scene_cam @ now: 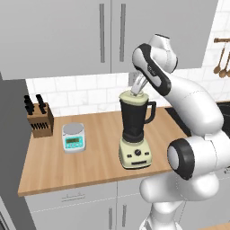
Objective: Close the lid blender by securely placing the lid on top.
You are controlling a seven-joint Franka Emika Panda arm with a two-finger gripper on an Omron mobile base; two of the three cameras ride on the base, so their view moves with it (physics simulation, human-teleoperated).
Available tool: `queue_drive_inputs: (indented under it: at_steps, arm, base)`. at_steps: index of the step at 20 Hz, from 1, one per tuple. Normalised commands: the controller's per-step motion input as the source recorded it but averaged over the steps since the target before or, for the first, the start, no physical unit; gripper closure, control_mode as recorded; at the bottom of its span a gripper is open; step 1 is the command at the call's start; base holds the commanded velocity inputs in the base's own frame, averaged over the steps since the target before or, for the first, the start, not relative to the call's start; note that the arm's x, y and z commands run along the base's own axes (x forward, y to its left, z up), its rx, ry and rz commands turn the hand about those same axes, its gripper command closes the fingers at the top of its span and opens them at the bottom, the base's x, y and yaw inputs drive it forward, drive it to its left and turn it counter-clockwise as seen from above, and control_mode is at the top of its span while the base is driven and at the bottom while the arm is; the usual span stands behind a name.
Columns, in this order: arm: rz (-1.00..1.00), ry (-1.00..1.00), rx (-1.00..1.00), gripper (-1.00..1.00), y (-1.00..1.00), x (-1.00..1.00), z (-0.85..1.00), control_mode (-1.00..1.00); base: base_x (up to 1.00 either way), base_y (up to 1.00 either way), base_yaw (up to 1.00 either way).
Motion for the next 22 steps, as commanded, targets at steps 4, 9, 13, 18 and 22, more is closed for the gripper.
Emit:
queue_drive_inputs:
  at_steps: [4, 9, 13, 18, 22]
  arm:
    - [-0.04, 0.00, 0.02, 1.00, -0.02, 0.00, -0.25, -1.00]
    - [-0.01, 0.00, 0.00, 1.00, 0.00, 0.00, -0.16, -1.00]
    - [0.00, 0.00, 0.00, -1.00, 0.00, 0.00, 0.00, -1.00]
    - [0.00, 0.00, 0.00, -1.00, 0.00, 0.00, 0.00, -1.00]
    - [0.00, 0.00, 0.00, -1.00, 0.00, 0.00, 0.00, -1.00]
  base:
    - [0.00, 0.00, 0.00]
    - [0.00, 0.00, 0.00]
    - [0.00, 0.00, 0.00]
    - [0.00, 0.00, 0.00]
    - [0.00, 0.00, 0.00]
